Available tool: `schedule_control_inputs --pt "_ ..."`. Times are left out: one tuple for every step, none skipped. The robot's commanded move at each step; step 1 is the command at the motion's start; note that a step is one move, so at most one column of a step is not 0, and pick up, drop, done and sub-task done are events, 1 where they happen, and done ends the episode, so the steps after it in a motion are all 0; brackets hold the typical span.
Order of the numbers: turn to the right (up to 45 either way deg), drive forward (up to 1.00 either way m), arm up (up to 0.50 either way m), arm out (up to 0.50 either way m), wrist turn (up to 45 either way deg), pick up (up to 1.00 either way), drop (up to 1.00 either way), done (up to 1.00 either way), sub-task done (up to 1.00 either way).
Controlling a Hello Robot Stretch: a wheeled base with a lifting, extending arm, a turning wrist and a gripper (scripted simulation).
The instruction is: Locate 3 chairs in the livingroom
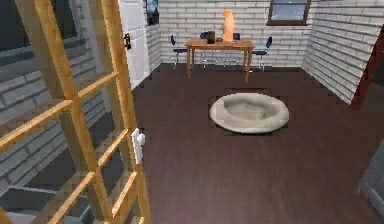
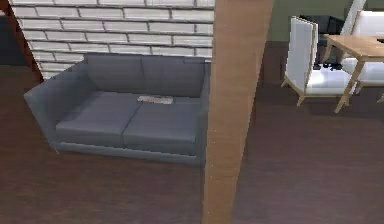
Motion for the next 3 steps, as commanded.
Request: schedule_control_inputs --pt "33.0 0.0 0.0 0.0 0.0 0.0 0.0 0.0 0.0" --pt "0.0 1.0 0.0 0.0 0.0 0.0 0.0 0.0 0.0" --pt "0.0 0.7 0.0 0.0 0.0 0.0 0.0 0.0 0.0"
